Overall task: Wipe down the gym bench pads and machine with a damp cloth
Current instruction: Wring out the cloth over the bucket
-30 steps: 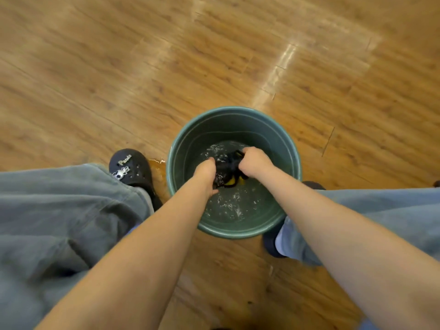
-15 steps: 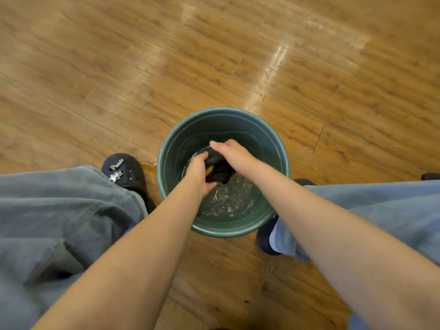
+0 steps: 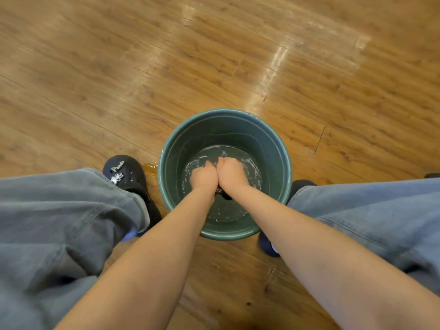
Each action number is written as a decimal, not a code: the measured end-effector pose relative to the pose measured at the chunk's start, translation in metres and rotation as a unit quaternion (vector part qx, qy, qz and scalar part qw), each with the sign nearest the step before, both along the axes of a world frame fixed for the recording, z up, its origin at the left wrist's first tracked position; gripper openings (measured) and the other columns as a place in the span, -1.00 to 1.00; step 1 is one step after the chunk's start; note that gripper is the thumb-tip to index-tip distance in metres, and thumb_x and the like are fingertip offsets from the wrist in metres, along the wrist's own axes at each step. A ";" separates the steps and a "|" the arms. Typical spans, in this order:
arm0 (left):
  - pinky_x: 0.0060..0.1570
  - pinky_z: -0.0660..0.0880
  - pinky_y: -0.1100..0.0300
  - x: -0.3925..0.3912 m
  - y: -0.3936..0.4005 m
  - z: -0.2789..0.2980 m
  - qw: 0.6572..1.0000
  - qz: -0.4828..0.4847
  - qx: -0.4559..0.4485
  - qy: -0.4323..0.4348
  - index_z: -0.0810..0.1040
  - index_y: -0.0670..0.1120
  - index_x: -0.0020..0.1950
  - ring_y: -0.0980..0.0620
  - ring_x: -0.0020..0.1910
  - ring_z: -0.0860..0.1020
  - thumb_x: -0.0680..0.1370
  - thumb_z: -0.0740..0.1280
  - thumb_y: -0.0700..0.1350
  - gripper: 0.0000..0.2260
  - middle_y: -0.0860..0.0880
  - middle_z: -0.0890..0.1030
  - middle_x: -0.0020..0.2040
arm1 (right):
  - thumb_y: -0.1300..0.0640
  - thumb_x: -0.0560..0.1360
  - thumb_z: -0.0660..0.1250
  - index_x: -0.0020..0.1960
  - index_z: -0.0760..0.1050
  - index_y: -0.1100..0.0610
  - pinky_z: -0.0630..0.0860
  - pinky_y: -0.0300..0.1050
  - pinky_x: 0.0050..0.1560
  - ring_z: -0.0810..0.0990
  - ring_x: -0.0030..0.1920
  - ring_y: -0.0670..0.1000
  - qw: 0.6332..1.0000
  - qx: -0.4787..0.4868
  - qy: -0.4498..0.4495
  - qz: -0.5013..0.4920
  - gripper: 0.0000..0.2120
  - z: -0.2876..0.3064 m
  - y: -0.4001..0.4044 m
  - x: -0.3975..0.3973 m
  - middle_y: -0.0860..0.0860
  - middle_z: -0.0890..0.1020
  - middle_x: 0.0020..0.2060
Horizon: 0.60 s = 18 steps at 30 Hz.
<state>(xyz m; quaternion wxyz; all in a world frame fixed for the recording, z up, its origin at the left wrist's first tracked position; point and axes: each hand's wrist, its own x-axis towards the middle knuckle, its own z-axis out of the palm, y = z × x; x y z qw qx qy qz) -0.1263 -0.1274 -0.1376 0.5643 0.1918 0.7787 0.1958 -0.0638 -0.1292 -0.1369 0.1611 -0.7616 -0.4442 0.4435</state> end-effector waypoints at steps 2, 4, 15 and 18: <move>-0.11 0.48 0.14 -0.002 0.003 0.002 0.998 -0.053 -0.008 0.044 0.56 -0.23 0.10 -0.10 -0.11 0.57 0.61 0.14 -0.01 -0.66 -0.16 0.62 -0.02 | 0.10 0.64 0.02 -0.06 0.51 0.25 0.27 -0.17 -0.15 0.45 -0.15 0.08 1.000 -0.006 -0.005 0.001 -0.65 -0.001 0.002 0.002 0.14 0.52 -0.15; 0.06 0.45 0.15 -0.001 0.010 0.006 0.992 -0.114 0.000 0.060 0.55 -0.20 0.14 -0.10 -0.02 0.54 0.60 0.16 0.04 -0.65 -0.15 0.60 0.04 | 0.06 0.62 0.10 -0.08 0.45 0.20 0.26 -0.15 -0.17 0.44 -0.16 0.07 1.000 0.017 -0.012 -0.016 -0.73 -0.002 0.003 0.007 0.11 0.53 -0.16; 0.18 0.32 -0.20 -0.010 0.003 0.017 0.975 -0.019 -0.144 -0.169 0.36 -0.09 0.24 -0.17 0.27 0.41 0.64 0.08 0.10 -0.68 -0.12 0.44 0.16 | 0.22 0.56 0.24 -0.20 0.53 0.04 0.50 0.01 0.02 0.53 0.02 0.13 0.964 -0.144 0.192 -0.116 -0.80 0.009 0.009 0.030 0.08 0.56 -0.10; 0.07 0.44 -0.06 -0.004 0.004 0.028 0.953 0.096 -0.082 -0.275 0.43 -0.09 0.08 -0.10 -0.05 0.54 0.64 0.07 0.02 -0.77 -0.13 0.54 -0.04 | 0.15 0.60 0.12 0.02 0.53 0.10 0.45 0.00 0.12 0.50 0.06 0.10 0.977 -0.049 0.192 -0.075 -0.80 0.020 0.010 0.010 0.10 0.53 0.01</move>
